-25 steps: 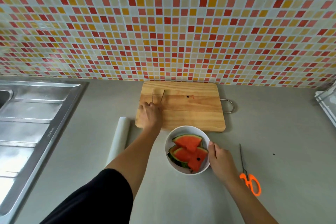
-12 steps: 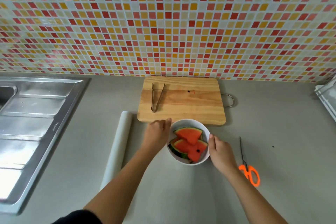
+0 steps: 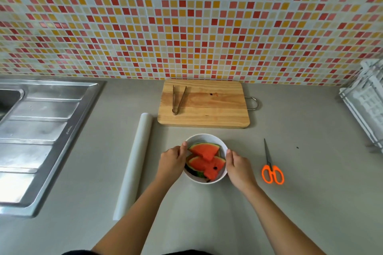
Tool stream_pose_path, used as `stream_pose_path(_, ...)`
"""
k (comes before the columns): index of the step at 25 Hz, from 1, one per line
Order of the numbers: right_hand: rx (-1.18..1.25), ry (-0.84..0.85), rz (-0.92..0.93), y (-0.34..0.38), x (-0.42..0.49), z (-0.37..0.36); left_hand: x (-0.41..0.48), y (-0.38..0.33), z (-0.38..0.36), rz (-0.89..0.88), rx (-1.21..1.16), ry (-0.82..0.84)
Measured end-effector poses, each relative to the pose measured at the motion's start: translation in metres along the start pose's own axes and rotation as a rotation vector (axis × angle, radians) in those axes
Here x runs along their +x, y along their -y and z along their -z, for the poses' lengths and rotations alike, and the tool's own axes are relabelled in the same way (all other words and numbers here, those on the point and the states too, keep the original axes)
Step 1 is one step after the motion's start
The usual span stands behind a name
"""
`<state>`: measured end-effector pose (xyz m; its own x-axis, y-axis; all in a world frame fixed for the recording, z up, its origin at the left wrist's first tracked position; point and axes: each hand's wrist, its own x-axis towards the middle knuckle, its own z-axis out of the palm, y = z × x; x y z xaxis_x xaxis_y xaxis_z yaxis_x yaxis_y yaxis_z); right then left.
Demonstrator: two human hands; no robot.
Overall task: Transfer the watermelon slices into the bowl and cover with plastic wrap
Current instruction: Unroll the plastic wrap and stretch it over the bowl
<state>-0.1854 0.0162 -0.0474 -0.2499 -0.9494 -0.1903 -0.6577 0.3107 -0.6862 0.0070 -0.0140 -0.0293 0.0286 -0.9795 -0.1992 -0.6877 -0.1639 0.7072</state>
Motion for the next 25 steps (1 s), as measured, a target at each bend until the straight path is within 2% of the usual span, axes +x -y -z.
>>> stream_pose_path(4,-0.037,0.050,-0.037,0.007,-0.001,0.010,-0.008,-0.007,0.008,-0.070,0.031,-0.089)
stream_pose_path(6,-0.056,-0.082,0.007,0.014,-0.008,0.018,-0.012,-0.004,0.026,-0.121,0.018,-0.222)
stream_pose_path(8,0.013,-0.258,0.179,0.033,-0.025,0.021,-0.010,0.011,0.055,-0.143,0.005,-0.357)
stream_pose_path(9,0.051,-0.266,0.295,0.046,-0.036,0.017,-0.007,0.024,0.072,-0.124,0.006,-0.395)
stream_pose_path(11,0.074,-0.133,0.479,0.069,-0.059,-0.001,0.000,0.052,0.098,-0.031,0.029,-0.407)
stream_pose_path(16,-0.034,0.189,0.675,0.104,-0.079,-0.067,0.000,0.097,0.111,0.104,0.121,-0.199)
stream_pose_path(20,-0.224,0.360,0.591,0.110,-0.072,-0.121,0.000,0.106,0.117,0.204,0.047,0.000)
stream_pose_path(23,-0.461,0.391,0.506,0.093,-0.070,-0.144,0.003,0.102,0.112,0.219,0.063,0.093)
stream_pose_path(25,-0.467,0.322,0.502,0.081,-0.073,-0.154,0.007,0.101,0.108,0.220,0.120,0.123)
